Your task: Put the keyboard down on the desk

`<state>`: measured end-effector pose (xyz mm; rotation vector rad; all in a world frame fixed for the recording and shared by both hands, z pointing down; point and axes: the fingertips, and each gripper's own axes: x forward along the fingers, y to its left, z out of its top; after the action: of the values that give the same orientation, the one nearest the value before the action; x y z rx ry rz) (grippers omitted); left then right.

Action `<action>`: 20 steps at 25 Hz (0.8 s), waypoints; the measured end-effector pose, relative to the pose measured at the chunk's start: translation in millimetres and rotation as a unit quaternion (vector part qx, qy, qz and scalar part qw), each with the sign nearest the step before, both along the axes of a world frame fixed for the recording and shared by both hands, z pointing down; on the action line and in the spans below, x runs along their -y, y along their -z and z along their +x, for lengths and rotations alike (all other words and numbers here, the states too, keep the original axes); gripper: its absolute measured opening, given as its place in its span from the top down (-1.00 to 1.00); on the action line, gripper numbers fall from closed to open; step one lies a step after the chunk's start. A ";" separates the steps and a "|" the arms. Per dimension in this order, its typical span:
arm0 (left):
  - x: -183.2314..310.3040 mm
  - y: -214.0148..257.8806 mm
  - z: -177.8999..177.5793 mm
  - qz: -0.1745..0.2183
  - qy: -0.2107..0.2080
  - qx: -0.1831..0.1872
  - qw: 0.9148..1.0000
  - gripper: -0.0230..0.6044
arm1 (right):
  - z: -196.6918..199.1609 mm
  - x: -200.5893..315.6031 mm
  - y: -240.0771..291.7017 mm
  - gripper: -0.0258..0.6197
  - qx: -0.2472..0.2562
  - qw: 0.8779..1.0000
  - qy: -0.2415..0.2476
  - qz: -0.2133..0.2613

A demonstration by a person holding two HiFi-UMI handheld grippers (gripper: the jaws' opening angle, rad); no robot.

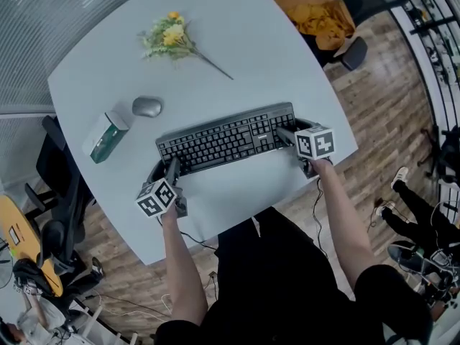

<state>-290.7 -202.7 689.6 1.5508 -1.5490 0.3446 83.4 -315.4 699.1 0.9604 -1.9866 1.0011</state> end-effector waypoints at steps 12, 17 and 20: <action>-1.7 2.9 0.5 0.002 -0.005 -0.002 1.000 0.24 | 3.3 -1.0 3.9 0.02 -0.015 1.000 0.002 0.006; -2.2 9.3 -1.5 0.007 -0.003 0.010 1.000 0.25 | 4.8 -1.3 11.4 0.06 -0.018 1.000 0.010 0.018; -3.2 14.5 -0.5 0.012 -0.003 0.015 1.000 0.25 | 6.6 -2.1 15.1 0.06 -0.018 0.999 0.012 0.026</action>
<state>-291.2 -199.4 675.0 1.5762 -1.5776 0.3553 90.0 -313.4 684.0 0.9736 -1.9991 0.9172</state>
